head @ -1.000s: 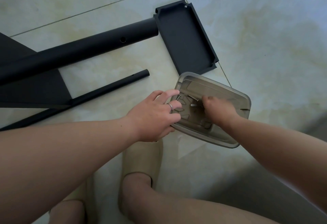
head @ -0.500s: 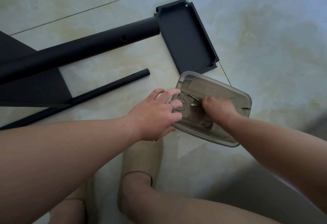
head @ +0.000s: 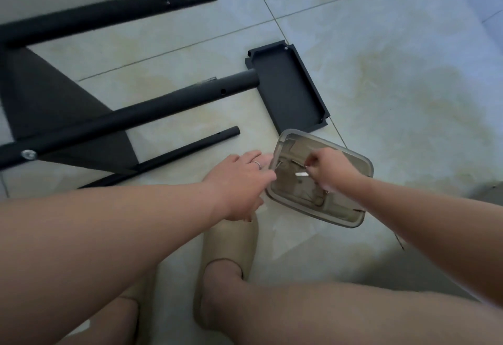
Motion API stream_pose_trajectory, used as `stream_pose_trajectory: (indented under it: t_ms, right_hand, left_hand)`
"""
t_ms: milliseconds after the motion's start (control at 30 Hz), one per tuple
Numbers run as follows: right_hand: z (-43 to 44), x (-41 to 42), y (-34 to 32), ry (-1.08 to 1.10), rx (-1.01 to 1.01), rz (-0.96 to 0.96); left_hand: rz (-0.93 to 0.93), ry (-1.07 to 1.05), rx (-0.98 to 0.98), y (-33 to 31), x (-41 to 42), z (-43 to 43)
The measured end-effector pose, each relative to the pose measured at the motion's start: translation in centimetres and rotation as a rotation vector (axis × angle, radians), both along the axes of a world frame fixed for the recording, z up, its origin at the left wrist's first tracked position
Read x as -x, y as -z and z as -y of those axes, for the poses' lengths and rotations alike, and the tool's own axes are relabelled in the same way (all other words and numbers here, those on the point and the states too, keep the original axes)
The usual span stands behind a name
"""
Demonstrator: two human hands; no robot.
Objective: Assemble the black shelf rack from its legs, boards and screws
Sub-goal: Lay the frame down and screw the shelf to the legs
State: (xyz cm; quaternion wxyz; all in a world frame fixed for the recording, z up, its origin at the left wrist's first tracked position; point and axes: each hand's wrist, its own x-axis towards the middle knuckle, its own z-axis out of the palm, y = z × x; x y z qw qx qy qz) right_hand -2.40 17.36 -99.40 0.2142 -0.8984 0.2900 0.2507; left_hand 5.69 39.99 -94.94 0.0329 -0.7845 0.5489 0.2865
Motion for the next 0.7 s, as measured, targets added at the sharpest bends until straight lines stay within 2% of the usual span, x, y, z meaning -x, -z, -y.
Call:
stream_pose_trajectory:
  t_ms: [133, 300, 367, 500, 700]
  right_hand:
    - [-2.6, -1.7, -6.6, 0.058, -0.100, 0.149]
    - [-8.8, -4.3, -16.5, 0.030, -0.291, 0.329]
    - [-11.9, -5.6, -20.1, -0.006, -0.330, 0.402]
    - [-18.6, -8.1, -25.3, -0.140, -0.397, 0.509]
    - [-28.4, -10.8, -28.2, -0.372, -0.319, 0.556]
  left_hand:
    - [-0.249, -0.348, -0.165, -6.0, -1.3, -2.1]
    - [-0.508, -0.713, -0.091, -12.4, -3.4, -7.8]
    - [-0.691, -0.954, -0.015, -14.3, -4.2, -10.7]
    - [-0.916, -1.422, 0.304, -17.7, -5.8, -16.2]
    - [-1.320, -1.667, 0.620, -21.2, -7.0, -22.6]
